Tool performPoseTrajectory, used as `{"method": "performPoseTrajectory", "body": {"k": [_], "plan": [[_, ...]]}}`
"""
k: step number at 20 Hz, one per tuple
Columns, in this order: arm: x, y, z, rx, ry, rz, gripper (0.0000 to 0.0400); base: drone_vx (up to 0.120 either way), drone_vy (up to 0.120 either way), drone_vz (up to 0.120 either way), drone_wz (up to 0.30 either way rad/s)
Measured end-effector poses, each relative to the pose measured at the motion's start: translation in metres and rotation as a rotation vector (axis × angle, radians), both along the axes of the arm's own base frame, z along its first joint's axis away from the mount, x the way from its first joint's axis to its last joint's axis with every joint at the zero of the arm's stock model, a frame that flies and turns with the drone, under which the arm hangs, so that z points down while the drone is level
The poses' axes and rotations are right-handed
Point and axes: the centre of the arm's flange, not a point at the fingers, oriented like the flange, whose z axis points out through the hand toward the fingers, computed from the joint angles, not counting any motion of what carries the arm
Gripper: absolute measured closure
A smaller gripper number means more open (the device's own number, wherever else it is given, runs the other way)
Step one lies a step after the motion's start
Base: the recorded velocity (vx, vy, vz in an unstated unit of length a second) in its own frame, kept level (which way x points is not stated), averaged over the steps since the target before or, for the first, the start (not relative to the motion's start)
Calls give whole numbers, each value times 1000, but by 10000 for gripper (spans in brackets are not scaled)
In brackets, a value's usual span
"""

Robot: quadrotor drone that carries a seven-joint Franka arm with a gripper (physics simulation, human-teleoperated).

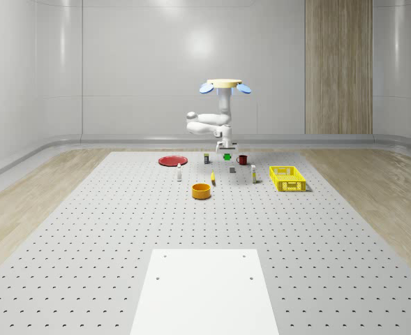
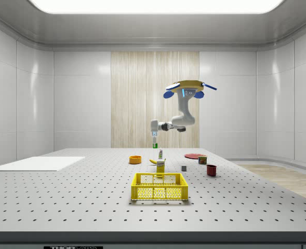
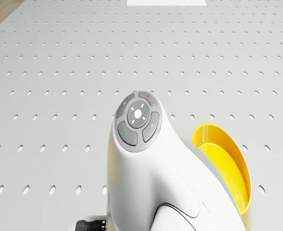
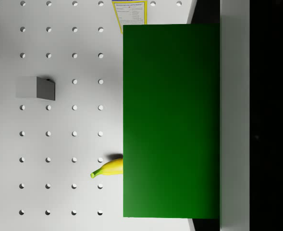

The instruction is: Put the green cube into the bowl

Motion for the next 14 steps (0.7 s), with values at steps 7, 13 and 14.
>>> {"method": "performPoseTrajectory", "body": {"k": [7, 13, 14], "plan": [[0, 0, 0, 0, 0, 0, 150, 120, -120, 0, 0], [0, 0, 0, 0, 0, 0, 150, 120, -120, 0, 0], [0, 0, 0, 0, 0, 0, 150, 120, -120, 0, 0]]}}
